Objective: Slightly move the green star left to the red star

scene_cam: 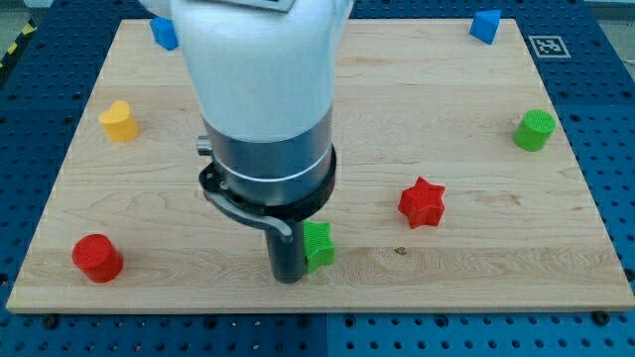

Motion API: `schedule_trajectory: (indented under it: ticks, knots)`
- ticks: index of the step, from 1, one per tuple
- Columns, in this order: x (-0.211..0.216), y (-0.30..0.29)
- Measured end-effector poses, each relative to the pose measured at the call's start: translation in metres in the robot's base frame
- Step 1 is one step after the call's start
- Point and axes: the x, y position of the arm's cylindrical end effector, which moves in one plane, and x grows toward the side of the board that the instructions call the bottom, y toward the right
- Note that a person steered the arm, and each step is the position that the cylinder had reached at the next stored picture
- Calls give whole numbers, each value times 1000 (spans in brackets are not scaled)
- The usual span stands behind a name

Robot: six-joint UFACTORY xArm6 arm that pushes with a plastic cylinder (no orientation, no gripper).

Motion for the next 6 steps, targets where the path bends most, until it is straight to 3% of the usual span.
schedule_trajectory:
  ticks: [6]
  knots:
    - [-39,36]
